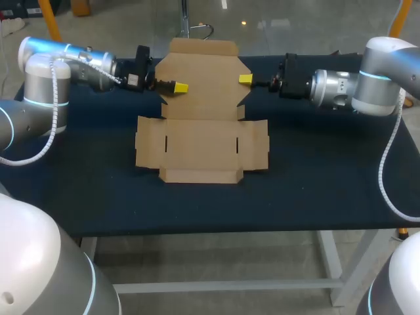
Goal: Assemble the packaging by folding the flat box into shape, placing the metal phone stand inside, and closing the box properly
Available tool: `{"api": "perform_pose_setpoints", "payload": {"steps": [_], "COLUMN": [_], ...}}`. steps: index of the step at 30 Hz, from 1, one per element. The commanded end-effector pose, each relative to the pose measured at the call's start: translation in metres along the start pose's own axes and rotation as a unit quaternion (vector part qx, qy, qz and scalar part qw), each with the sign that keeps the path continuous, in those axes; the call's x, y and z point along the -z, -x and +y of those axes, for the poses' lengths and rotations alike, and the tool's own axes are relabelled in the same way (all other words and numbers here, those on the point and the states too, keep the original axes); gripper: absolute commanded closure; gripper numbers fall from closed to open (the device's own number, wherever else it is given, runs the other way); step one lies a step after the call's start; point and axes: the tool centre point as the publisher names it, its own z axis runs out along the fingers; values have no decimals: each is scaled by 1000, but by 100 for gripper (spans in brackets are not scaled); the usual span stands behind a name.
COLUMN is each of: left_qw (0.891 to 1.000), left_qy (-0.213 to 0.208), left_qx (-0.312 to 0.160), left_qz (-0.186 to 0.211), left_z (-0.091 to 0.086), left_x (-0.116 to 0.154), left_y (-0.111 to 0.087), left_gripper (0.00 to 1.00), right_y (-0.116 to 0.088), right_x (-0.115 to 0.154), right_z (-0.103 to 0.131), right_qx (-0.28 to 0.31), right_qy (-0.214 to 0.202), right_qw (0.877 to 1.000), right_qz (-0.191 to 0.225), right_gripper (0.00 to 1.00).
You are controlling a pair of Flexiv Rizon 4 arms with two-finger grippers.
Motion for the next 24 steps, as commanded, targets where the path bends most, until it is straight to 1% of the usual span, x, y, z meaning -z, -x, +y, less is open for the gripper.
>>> {"api": "perform_pose_setpoints", "payload": {"steps": [1,12,13,15,16,18,21,23,24], "left_qw": [1000,1000,1000,1000,1000,1000,1000,1000,1000], "left_qy": [0,0,0,0,0,-1,-2,-3,-4], "left_qx": [-2,-8,-8,-9,-9,-9,-10,-12,-12], "left_qz": [10,15,16,16,16,16,15,15,15], "left_z": [1,0,0,-1,-2,-3,-5,-6,-7], "left_x": [-1,-1,-1,-1,0,0,1,2,2], "left_y": [6,6,6,6,7,7,8,8,9], "left_gripper": [100,100,100,100,100,100,100,100,100], "right_y": [4,4,3,0,-2,-6,-13,-20,-23], "right_x": [-1,-2,-2,-1,0,2,10,16,20], "right_z": [1,2,2,2,3,3,5,3,2], "right_qx": [0,-2,-2,2,5,10,20,29,33], "right_qy": [0,-5,-7,-13,-17,-21,-27,-31,-32], "right_qw": [1000,1000,1000,1000,1000,1000,999,998,997], "right_qz": [8,11,9,1,-4,-15,-38,-54,-62], "right_gripper": [100,100,95,57,52,47,29,28,30]}}
